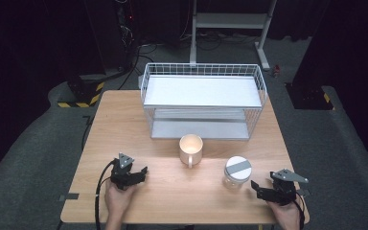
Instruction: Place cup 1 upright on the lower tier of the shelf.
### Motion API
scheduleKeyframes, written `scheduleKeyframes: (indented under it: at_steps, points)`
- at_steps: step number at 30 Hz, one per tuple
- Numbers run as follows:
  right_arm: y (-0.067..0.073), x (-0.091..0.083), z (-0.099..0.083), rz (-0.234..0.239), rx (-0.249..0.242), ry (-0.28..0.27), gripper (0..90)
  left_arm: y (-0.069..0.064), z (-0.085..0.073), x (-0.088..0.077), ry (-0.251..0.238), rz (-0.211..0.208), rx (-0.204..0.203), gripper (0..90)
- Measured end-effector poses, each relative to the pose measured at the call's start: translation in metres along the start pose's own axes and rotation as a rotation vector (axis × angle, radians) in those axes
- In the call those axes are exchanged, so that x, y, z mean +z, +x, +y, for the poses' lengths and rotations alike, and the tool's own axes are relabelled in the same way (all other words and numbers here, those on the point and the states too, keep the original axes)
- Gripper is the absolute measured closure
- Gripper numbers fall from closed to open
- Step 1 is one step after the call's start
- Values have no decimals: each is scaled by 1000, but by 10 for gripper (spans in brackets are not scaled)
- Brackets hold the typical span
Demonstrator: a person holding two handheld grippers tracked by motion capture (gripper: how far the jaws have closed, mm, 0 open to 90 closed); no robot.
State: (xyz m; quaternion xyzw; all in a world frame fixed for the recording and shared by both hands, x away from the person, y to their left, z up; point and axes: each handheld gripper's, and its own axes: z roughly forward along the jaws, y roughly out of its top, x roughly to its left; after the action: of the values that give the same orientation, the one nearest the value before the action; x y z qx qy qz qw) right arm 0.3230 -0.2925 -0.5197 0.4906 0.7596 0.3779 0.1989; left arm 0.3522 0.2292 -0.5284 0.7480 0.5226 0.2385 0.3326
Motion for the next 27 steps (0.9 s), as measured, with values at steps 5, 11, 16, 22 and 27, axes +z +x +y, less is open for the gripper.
scheduleKeyframes:
  at_steps: [5, 11, 16, 22, 27]
  points:
    - [13, -6, -6, 26, -31, -12, 106, 0, 0, 0, 0, 0, 0, 249]
    - [31, -12, -9, 58, -63, -39, 105, 0, 0, 0, 0, 0, 0, 249]
    - [44, -12, -5, 85, -79, -62, 100, 0, 0, 0, 0, 0, 1, 249]
    - [52, -3, 5, 114, -97, -79, 98, 0, 0, 0, 0, 0, 1, 249]
    - [57, 4, 13, 127, -106, -90, 98, 0, 0, 0, 1, -1, -4, 250]
